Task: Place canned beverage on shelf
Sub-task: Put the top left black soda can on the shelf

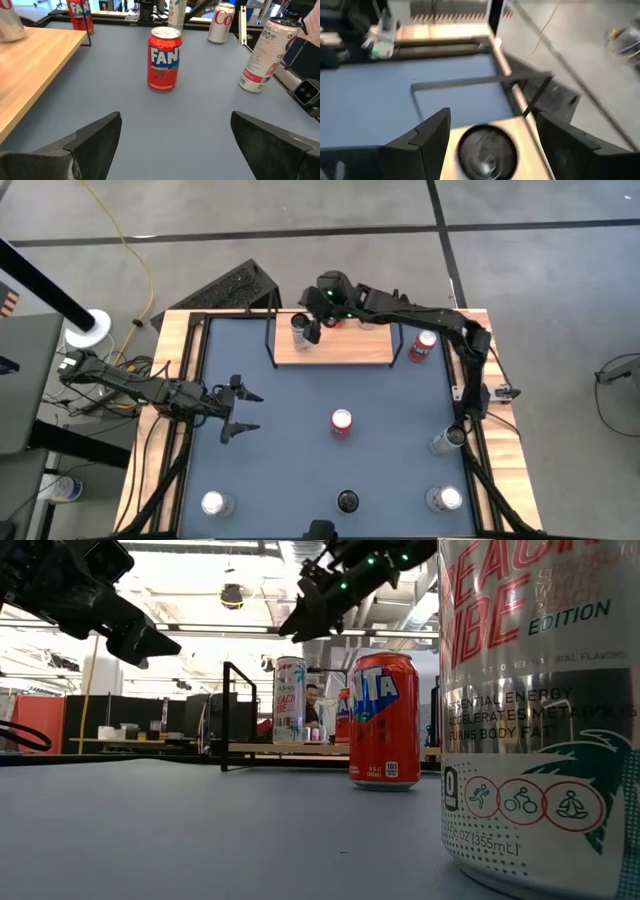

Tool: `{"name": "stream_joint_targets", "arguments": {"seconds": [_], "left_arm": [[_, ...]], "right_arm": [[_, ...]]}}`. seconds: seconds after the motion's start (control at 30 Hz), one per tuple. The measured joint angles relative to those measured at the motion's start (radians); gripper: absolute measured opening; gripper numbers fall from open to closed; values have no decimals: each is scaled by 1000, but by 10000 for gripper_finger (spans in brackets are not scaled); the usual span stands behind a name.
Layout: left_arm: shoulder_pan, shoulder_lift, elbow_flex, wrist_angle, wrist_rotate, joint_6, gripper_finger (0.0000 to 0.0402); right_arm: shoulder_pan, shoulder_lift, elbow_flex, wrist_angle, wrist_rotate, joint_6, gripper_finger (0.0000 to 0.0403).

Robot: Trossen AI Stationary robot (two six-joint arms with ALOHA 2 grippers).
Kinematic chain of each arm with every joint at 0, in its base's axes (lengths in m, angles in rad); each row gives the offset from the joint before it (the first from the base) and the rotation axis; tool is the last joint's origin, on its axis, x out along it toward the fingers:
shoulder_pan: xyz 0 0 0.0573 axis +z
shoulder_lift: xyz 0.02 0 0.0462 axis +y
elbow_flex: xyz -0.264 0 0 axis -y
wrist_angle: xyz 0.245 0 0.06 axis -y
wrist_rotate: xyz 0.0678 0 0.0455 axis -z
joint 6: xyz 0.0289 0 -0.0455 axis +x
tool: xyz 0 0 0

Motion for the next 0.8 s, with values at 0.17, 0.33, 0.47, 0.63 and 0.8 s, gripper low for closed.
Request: {"name": "stream_joint_targets", "arguments": {"seconds": [0.17, 0.33, 0.47, 0.63, 0.8], "left_arm": [[0, 0, 0, 1, 7, 15, 364], [0, 0, 0, 7, 8, 15, 364], [0, 0, 0, 8, 8, 8, 364], [0, 0, 0, 14, 7, 3, 364], [0, 0, 0, 17, 7, 1, 364]], "right_arm": [[12, -87, -225, 298, 28, 29, 290], [20, -112, -313, 398, 73, 29, 290], [12, -109, -315, 389, 38, 43, 291], [9, -109, -314, 380, -45, 47, 291], [0, -109, -319, 388, -57, 59, 291]]}}
